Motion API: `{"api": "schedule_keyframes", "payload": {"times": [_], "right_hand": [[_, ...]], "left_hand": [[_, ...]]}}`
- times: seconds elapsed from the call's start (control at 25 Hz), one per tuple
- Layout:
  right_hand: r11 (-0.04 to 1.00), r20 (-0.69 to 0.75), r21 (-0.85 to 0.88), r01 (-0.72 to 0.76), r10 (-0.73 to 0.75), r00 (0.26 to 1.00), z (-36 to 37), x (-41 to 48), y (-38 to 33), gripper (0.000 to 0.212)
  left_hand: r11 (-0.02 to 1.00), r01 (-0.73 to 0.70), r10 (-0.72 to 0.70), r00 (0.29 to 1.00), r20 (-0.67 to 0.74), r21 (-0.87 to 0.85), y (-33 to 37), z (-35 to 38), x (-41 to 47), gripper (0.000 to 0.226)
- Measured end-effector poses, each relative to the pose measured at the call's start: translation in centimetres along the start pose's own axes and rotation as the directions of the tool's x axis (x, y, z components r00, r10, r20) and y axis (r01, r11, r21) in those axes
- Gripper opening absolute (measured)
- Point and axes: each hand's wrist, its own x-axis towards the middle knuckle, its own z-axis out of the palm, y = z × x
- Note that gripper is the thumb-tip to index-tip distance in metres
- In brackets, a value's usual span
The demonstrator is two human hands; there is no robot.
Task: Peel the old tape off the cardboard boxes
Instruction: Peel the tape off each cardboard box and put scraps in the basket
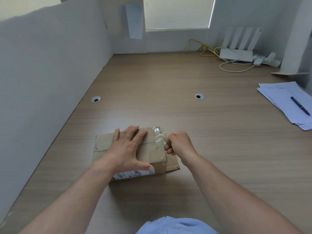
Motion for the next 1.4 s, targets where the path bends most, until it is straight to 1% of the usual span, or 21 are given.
{"api": "schedule_keyframes", "payload": {"times": [0.08, 0.2, 0.28, 0.36, 0.44, 0.52, 0.64, 0.76, 0.88, 1.04, 1.12, 1.24, 1.4], "right_hand": [[1.0, -0.002, -0.027, 0.009, -0.009, 1.0, -0.4, 0.3, 0.7, 0.025], [0.999, -0.091, 0.05, -0.004, 0.009, 0.996, -2.7, 0.9, 1.6, 0.021], [0.996, -0.1, 0.053, 0.072, -0.067, 0.993, -4.0, 1.3, 1.6, 0.014], [0.984, -0.04, 0.051, 0.171, -0.169, 0.985, -4.2, 1.7, 0.8, 0.011], [0.977, 0.05, 0.031, 0.21, -0.212, 0.976, -3.6, 2.1, -0.4, 0.012], [0.978, 0.139, -0.008, 0.21, -0.207, 0.968, -2.6, 2.7, -1.5, 0.017], [0.985, 0.285, -0.064, 0.163, -0.139, 0.948, -1.1, 3.3, -2.4, 0.025], [0.984, 0.397, -0.089, 0.155, -0.108, 0.912, -0.4, 3.7, -2.6, 0.026], [0.977, 0.434, -0.081, 0.197, -0.144, 0.889, -0.9, 4.0, -2.9, 0.018], [0.978, 0.44, -0.056, 0.201, -0.157, 0.884, -2.0, 4.1, -3.5, 0.022], [0.972, 0.444, -0.076, 0.221, -0.165, 0.881, -2.3, 4.0, -3.8, 0.022], [0.963, 0.461, -0.141, 0.228, -0.14, 0.876, -2.2, 3.8, -3.9, 0.018], [0.964, 0.49, -0.172, 0.201, -0.093, 0.867, -1.9, 3.6, -4.2, 0.016]], "left_hand": [[1.0, -0.007, 0.007, 0.999, -0.038, -0.002, 0.8, 0.4, 0.6, 0.125], [1.0, -0.009, 0.008, 0.997, -0.074, -0.014, 0.5, 0.8, 0.6, 0.123], [1.0, -0.013, 0.013, 0.997, -0.079, -0.001, 0.3, 0.9, 0.5, 0.124], [1.0, -0.015, 0.015, 0.996, -0.091, 0.006, 0.4, 1.0, 0.4, 0.125], [1.0, -0.02, 0.02, 0.995, -0.097, -0.001, 0.6, 1.0, 0.1, 0.125], [1.0, -0.022, 0.022, 0.995, -0.098, -0.001, 0.8, 0.9, -0.3, 0.124], [0.999, -0.029, 0.032, 0.993, -0.114, 0.032, 1.1, 0.8, -0.8, 0.123], [0.998, -0.049, 0.053, 0.99, -0.13, 0.03, 1.4, 0.9, -1.4, 0.121], [0.998, -0.053, 0.057, 0.988, -0.142, 0.029, 1.4, 0.9, -1.5, 0.12], [0.998, -0.046, 0.051, 0.989, -0.136, 0.043, 1.3, 0.8, -1.4, 0.12], [0.998, -0.049, 0.054, 0.989, -0.136, 0.043, 1.3, 0.7, -1.4, 0.119], [0.998, -0.061, 0.064, 0.987, -0.148, 0.026, 1.6, 0.9, -1.9, 0.116], [0.997, -0.079, 0.082, 0.984, -0.157, 0.027, 1.7, 0.9, -2.3, 0.115]]}}
